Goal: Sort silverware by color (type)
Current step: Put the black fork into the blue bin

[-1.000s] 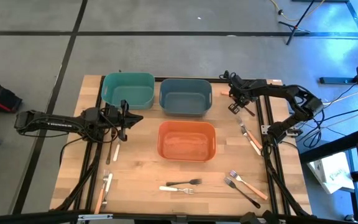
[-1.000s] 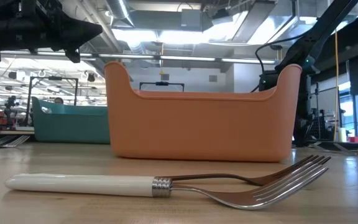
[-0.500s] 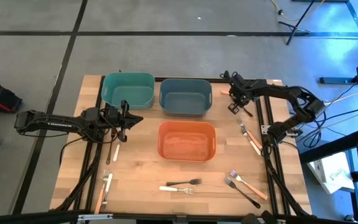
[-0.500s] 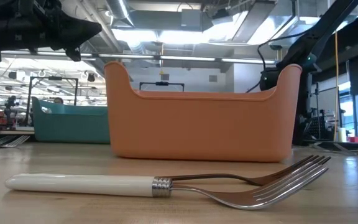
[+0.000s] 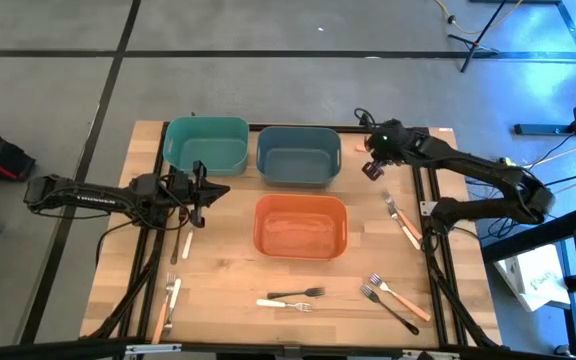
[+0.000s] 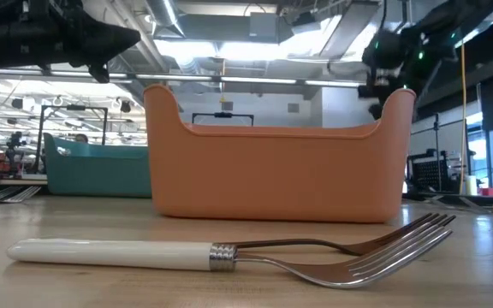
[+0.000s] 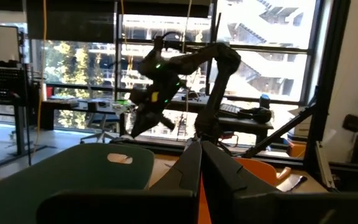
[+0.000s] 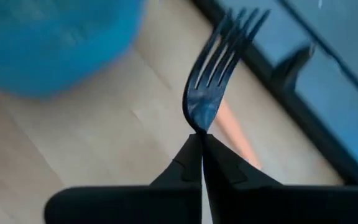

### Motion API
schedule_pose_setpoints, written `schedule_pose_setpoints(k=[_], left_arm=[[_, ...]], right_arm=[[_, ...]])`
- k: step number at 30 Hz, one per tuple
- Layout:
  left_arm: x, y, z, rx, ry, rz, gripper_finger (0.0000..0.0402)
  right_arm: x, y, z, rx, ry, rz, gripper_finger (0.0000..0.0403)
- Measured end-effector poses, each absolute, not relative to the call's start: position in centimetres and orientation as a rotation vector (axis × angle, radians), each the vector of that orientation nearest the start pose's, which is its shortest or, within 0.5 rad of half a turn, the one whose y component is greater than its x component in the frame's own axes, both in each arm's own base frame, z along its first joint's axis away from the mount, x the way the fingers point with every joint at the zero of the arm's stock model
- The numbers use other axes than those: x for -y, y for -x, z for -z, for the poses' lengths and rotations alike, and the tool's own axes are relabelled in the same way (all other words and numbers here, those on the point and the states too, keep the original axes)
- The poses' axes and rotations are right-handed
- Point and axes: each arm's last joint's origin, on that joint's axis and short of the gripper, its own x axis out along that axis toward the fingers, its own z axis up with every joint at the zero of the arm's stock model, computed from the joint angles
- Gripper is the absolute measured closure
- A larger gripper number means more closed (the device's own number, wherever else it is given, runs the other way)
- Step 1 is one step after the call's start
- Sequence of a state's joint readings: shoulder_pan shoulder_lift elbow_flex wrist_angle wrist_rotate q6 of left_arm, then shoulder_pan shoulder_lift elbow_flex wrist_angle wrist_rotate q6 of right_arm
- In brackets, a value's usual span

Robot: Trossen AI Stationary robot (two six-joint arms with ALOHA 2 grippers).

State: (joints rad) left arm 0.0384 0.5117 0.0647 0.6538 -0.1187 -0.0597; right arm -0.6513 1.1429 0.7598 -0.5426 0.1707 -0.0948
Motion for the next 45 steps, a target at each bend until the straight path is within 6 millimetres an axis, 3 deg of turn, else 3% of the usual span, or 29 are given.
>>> schedule_pose_setpoints(k=[9,14,19,27,31,35,45], left_arm=[[-0.8,-13.1,-20.0,0.203,0.052,-0.151,0.0395],[-0.8,-13.1,-20.0,0.2,0.053,-0.151,0.0395],[-0.8,-13.1,-20.0,0.2,0.054,-0.149,0.0395],[-0.8,-13.1,-20.0,0.198,0.058,-0.148,0.0395],[-0.8,-13.1,-20.0,0.198,0.059,-0.151,0.0395],[-0.8,-13.1,-20.0,0.199,0.059,-0.151,0.0395],[-0.8,-13.1,-20.0,0.2,0.059,-0.152,0.0395]], right_arm=[[11.0,-20.9,-29.1,-0.675,-0.018,0.599,0.0403],[10.2,-21.7,-29.5,-0.66,-0.013,0.606,0.0403],[11.0,-20.8,-27.4,-0.727,-0.12,0.756,0.038],[13.5,-18.2,-22.5,-0.761,-0.241,0.786,0.0265],[14.8,-17.2,-20.4,-0.741,-0.255,0.805,0.0229],[16.0,-17.3,-18.2,-0.773,-0.313,0.765,0.0222],[18.0,-19.5,-13.2,-0.846,-0.3,0.723,0.0233]])
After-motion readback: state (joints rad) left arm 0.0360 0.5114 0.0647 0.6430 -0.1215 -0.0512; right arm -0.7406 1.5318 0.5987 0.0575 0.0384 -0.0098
